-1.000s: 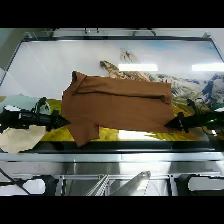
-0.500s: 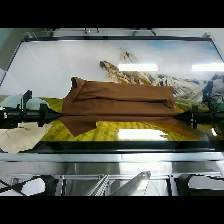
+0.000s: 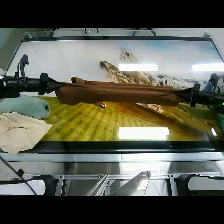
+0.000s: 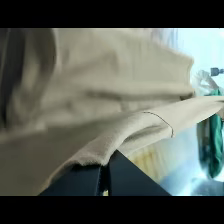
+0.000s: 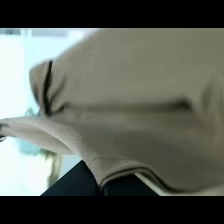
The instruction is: Fold the shirts.
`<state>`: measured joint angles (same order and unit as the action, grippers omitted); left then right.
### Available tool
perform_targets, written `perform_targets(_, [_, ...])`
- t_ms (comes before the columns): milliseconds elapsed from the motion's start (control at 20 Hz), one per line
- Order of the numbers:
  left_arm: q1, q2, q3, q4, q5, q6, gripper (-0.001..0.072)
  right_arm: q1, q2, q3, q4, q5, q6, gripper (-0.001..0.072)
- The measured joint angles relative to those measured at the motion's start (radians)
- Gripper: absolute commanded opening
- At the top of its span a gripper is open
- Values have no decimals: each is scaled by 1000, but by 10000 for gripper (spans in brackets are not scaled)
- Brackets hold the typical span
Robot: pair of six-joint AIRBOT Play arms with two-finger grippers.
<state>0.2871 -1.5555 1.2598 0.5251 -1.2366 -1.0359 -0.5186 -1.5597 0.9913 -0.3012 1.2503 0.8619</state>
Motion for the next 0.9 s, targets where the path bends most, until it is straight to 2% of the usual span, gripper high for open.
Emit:
perform_targets(250, [-50,-272,290,-2,20,-29,11,82,-140,104,14,-152,-23,20])
perform_targets(400, [-58,-404,417,-2,20,-47,12,123,-219,141,37,-226,-73,32])
perform_targets(450, [-60,-441,450,-2,14,-53,60,134,-240,148,43,-243,-90,119])
perform_targets(500, [-61,-474,479,-2,10,-56,246,140,-253,153,43,-257,-102,192])
perform_targets(550, [-62,-502,504,-1,8,-64,294,143,-262,157,43,-263,-113,225])
perform_targets(650, [-62,-539,548,0,-19,-71,294,137,-269,173,33,-245,-122,389])
perform_targets(750, [-57,-556,606,-3,-62,-76,294,108,-267,204,4,-197,-104,393])
perform_targets(800, [-49,-562,643,-4,-88,-83,294,90,-266,225,-15,-170,-87,451])
perform_targets(850, [-40,-566,682,-4,-117,-91,294,71,-264,248,-40,-144,-62,598])
perform_targets(900, [-32,-568,719,-3,-151,-103,294,54,-262,269,-63,-129,-39,624])
